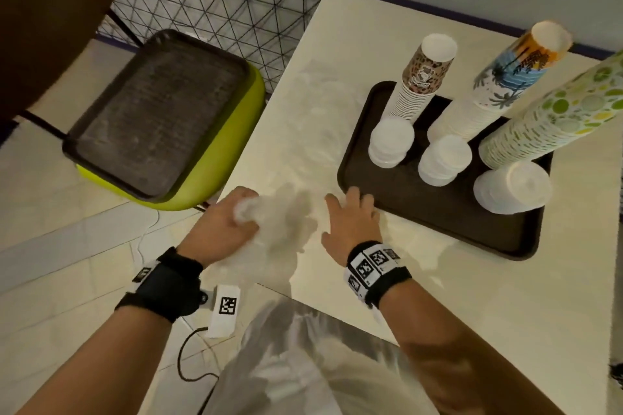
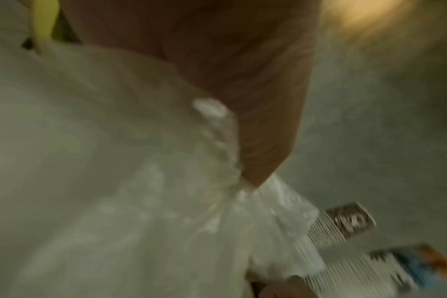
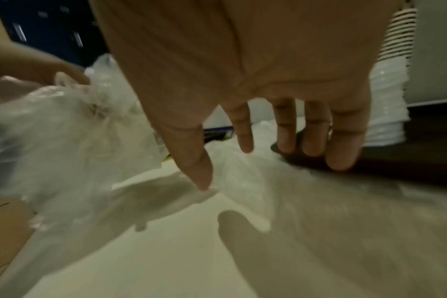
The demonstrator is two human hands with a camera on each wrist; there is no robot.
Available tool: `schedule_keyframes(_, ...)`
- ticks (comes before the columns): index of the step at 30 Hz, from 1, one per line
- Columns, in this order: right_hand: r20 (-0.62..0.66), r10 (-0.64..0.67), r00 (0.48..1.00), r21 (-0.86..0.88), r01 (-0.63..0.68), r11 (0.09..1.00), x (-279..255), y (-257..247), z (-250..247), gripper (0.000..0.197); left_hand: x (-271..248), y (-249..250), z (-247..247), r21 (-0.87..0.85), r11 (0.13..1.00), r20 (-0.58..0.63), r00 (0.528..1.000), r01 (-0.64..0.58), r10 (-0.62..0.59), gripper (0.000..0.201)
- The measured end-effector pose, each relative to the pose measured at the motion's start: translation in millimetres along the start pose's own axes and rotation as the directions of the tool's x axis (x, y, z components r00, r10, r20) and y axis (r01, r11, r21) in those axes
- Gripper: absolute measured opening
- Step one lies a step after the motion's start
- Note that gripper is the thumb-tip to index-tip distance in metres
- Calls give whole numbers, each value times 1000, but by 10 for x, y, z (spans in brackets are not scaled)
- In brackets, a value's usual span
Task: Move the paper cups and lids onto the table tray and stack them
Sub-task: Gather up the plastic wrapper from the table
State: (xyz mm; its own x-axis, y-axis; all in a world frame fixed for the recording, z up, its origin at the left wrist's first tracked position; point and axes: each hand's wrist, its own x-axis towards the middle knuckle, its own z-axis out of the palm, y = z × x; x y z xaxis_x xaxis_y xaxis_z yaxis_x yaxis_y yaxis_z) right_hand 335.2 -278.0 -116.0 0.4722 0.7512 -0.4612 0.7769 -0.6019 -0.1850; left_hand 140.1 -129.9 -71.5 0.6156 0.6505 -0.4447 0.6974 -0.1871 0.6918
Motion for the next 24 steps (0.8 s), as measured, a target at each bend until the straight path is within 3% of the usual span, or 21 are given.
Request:
schedule_keyframes(2,90,51,995,-66,-45,997,-26,56,136,66,18,11,127,87,996,108,994,-27,17,70)
schedule_keyframes(4,44,-16,999,-51,18,999,-17,70,196,56,74,-2,294,132,990,156,987,-56,35,88)
schedule_keyframes(6,10,-63,998,71,62,996,-2,74,186,44,164,-12,448,196,976,140,988,-92,65,87)
schedule_keyframes(8,-60,-26,998,266,41,963,30,85,183,30,234,37,606,235,953,146,976,-193,162,77)
schedule_keyframes(10,-148,3,989,409,59,910,52,125,192,28,314,98,750,272,929,159,964,-252,215,85)
schedule_keyframes(13,-213,-68,975,467,162,869,54,207,141,25,496,183,926,394,892,75,975,-223,211,107)
schedule_keyframes(15,-248,-108,963,482,219,848,94,282,106,22,644,255,1000,515,835,41,978,-196,204,103)
schedule_keyframes(17,-297,-63,953,519,216,827,159,411,91,20,819,285,1037,555,815,63,985,-166,158,99)
schedule_keyframes(20,-374,94,923,438,86,895,294,648,99,33,1058,289,1027,556,814,102,985,-170,136,100)
schedule_keyframes(22,-290,109,951,295,-20,955,354,725,132,32,1174,330,990,553,813,91,983,-184,160,101)
schedule_keyframes(24,-237,82,968,199,-34,979,379,739,184,30,1293,386,953,549,819,95,986,-165,134,103)
